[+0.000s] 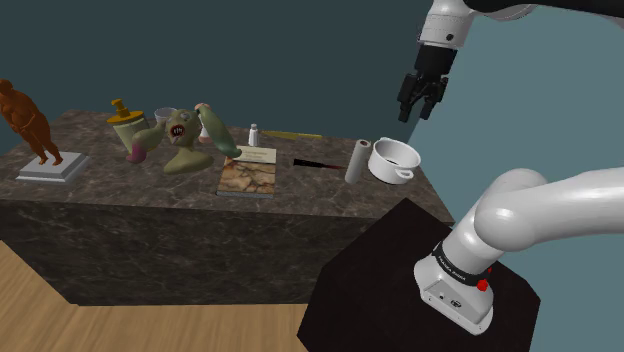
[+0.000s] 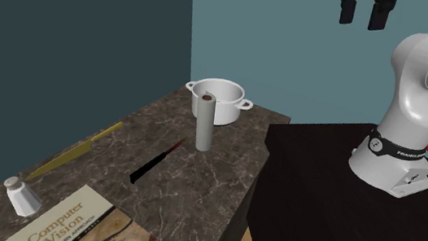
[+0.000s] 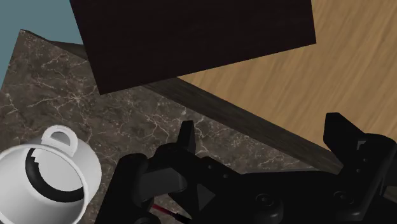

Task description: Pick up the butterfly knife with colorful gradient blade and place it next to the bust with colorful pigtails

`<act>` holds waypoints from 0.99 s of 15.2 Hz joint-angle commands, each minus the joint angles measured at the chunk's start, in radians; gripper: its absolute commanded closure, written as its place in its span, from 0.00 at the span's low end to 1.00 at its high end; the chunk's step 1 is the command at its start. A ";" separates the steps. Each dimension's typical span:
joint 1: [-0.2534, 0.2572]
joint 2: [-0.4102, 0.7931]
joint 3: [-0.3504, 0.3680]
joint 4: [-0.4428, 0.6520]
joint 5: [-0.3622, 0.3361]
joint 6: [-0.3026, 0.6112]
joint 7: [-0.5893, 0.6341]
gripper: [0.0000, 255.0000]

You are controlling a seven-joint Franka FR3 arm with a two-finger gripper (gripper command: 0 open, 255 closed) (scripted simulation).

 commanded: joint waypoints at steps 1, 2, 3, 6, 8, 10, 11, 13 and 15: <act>0.000 0.000 0.000 0.000 0.000 0.000 0.000 0.00; 0.001 0.009 -0.014 -0.021 -0.013 0.033 -0.032 0.00; 0.003 0.019 -0.029 -0.040 -0.026 0.066 -0.064 0.00; 0.006 0.063 -0.073 -0.087 -0.062 0.171 -0.159 0.00; 0.008 0.102 -0.103 -0.111 -0.083 0.243 -0.221 0.00; 0.012 0.149 -0.133 -0.128 -0.100 0.316 -0.283 0.00; 0.014 0.176 -0.147 -0.134 -0.107 0.353 -0.314 0.00; 0.021 0.234 -0.177 -0.141 -0.118 0.428 -0.375 0.00; 0.029 0.298 -0.206 -0.141 -0.123 0.501 -0.438 0.00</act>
